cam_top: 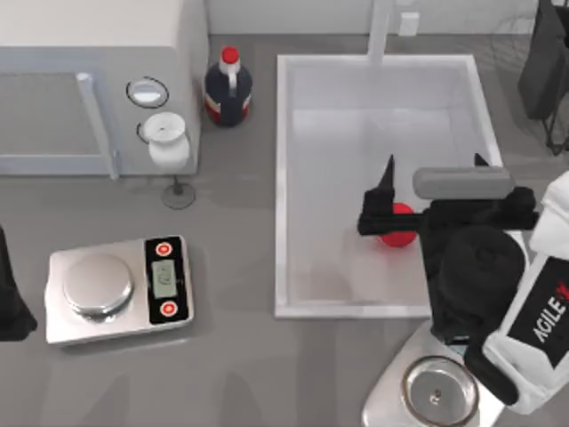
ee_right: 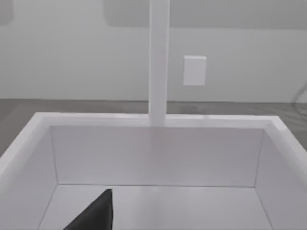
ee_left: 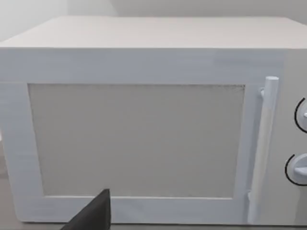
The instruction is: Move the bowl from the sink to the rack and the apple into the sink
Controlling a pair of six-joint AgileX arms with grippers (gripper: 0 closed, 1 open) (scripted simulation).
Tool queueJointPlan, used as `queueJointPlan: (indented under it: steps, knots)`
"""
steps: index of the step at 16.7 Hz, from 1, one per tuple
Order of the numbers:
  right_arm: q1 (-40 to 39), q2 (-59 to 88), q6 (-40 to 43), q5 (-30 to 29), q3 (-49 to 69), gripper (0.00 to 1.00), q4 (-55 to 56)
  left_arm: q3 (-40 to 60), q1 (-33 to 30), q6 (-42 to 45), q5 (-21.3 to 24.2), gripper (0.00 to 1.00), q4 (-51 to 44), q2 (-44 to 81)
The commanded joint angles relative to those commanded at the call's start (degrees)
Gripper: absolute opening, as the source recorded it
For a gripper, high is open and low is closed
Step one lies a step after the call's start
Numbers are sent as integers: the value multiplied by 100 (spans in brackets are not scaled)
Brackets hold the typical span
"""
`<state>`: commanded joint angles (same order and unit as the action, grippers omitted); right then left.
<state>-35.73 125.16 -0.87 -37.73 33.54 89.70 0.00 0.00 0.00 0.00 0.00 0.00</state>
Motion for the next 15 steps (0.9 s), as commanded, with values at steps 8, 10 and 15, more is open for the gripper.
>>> queueJointPlan:
  steps: [8, 10, 15]
  knots:
    - [977, -3268, 28, 1040, -922, 100, -2463, 0, 0, 0, 0, 100, 0, 0]
    - [1278, -4609, 32, 1357, -1201, 100, -3306, 0, 0, 0, 0, 100, 0, 0]
    - [2070, -8236, 49, 2197, -1941, 100, -5537, 0, 0, 0, 0, 100, 0, 0]
